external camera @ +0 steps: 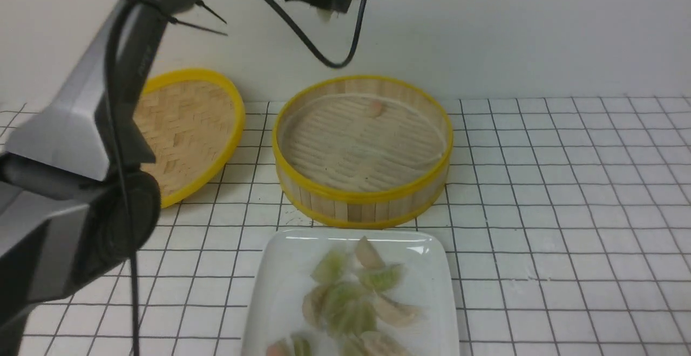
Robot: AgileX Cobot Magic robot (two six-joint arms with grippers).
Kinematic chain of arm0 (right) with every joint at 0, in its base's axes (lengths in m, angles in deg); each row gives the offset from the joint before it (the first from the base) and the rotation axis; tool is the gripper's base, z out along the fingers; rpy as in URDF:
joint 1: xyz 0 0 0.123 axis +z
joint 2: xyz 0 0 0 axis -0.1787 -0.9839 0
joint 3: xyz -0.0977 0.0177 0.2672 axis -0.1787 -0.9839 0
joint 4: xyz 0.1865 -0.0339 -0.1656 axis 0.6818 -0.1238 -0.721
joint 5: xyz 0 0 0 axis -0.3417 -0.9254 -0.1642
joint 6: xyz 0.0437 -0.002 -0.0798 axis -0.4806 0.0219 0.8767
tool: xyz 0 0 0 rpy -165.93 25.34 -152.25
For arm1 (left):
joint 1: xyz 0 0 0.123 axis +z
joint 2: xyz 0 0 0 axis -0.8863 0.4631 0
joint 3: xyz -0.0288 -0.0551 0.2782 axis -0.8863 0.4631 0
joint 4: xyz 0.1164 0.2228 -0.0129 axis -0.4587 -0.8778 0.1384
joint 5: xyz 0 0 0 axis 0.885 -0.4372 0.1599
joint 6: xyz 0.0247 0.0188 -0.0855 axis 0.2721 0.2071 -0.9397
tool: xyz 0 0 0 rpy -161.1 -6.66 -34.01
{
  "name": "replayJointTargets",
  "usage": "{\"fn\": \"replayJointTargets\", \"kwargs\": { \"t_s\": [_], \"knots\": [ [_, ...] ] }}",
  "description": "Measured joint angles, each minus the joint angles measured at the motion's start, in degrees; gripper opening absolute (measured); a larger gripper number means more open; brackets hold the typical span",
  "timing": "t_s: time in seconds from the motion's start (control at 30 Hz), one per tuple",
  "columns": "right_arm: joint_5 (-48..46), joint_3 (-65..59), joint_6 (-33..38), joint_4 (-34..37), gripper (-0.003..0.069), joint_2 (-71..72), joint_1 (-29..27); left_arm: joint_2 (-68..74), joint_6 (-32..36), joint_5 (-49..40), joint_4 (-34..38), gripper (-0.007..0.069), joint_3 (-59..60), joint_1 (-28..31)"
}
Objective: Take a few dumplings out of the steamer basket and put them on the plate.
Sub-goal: Use the left arm to put the dumpling into the plate
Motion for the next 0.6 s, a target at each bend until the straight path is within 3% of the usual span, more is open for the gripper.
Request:
{"fn": "replayJointTargets", "kwargs": {
  "t_s": [0.13,0.2,0.4,0.53,0.6],
  "knots": [
    [0.0,0.0,0.0,0.0,-0.001,0.0,0.0,-10.8,-0.1,-0.1,0.4,0.0263,13.8,-0.3],
    [0.0,0.0,0.0,0.0,-0.001,0.0,0.0,-20.7,-0.8,0.0,-0.4,0.0263,28.1,-0.3],
    [1.4,-0.2,0.0,1.1,-0.001,0.0,0.0,-38.4,-1.1,0.1,-0.4,0.0263,55.7,-0.3],
    [8.0,-0.6,-2.6,7.9,-0.001,0.0,0.0,-47.6,-1.3,0.6,1.5,0.0263,73.4,-0.3],
    [13.9,-0.6,-5.4,14.9,-0.001,0.0,0.0,-51.3,-0.6,4.7,2.9,0.0263,84.4,-0.9]
  ]
}}
